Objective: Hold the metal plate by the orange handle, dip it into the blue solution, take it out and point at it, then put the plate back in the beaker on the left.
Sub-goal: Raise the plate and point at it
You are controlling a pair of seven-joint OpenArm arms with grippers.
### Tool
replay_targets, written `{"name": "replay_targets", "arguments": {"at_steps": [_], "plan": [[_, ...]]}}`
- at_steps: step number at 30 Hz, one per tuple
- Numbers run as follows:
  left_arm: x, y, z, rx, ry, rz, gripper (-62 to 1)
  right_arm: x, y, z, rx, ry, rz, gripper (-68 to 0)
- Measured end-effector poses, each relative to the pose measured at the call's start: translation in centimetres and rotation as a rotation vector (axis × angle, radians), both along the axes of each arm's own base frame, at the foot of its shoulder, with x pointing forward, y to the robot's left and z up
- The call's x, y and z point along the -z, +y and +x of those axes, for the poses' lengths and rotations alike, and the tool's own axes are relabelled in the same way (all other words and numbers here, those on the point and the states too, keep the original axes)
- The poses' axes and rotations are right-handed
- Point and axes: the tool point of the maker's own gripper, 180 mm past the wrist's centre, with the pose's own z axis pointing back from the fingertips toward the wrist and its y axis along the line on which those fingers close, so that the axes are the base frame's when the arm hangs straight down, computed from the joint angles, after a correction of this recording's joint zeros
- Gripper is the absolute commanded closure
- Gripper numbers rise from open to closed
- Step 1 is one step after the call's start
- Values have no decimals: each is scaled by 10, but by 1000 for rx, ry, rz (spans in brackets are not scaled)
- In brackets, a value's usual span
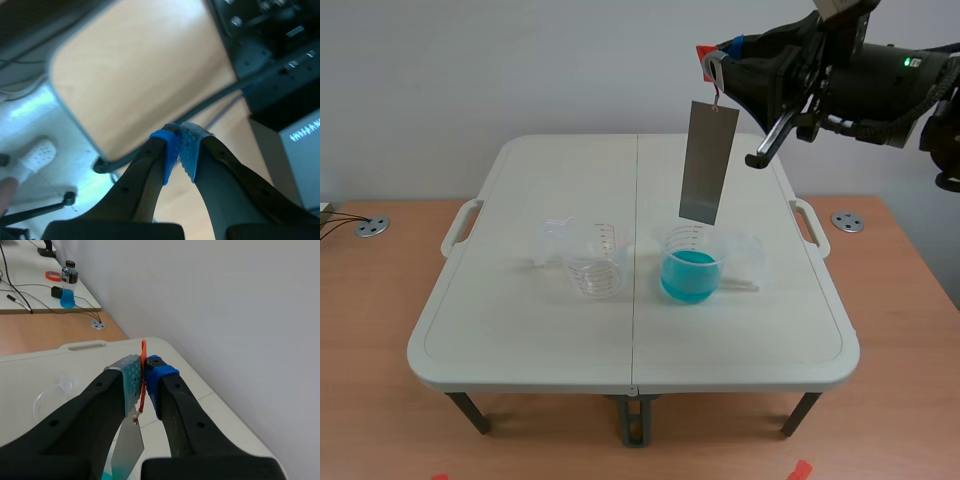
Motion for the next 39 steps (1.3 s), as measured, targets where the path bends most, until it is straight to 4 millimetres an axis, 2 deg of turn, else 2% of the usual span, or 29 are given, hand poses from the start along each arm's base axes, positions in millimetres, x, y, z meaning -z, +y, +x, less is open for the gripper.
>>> {"name": "replay_targets", "arguments": {"at_steps": [5, 9, 18, 21, 25, 34, 39], "plan": [[-11, 14, 30, -13, -44, 20, -19, -8, 3, -1, -2, 1, 11, -15], [-28, 28, 64, -27, -128, 31, -19, -19, 0, -1, 9, -20, 24, -15], [-93, 42, 147, -57, -380, 2, -19, -26, -2, 0, 19, -28, 25, -15], [-120, 36, 172, -31, -461, -28, -19, -25, -3, 0, 21, -25, 21, -15], [-151, 19, 197, 26, -557, -87, -19, -25, -2, 0, 21, -24, 24, -15], [-204, 6, 264, 71, -766, -155, -18, -25, -2, 0, 21, -24, 24, -15], [-218, -25, 293, 165, -840, -187, -18, -25, -2, 0, 21, -24, 24, -15]]}}
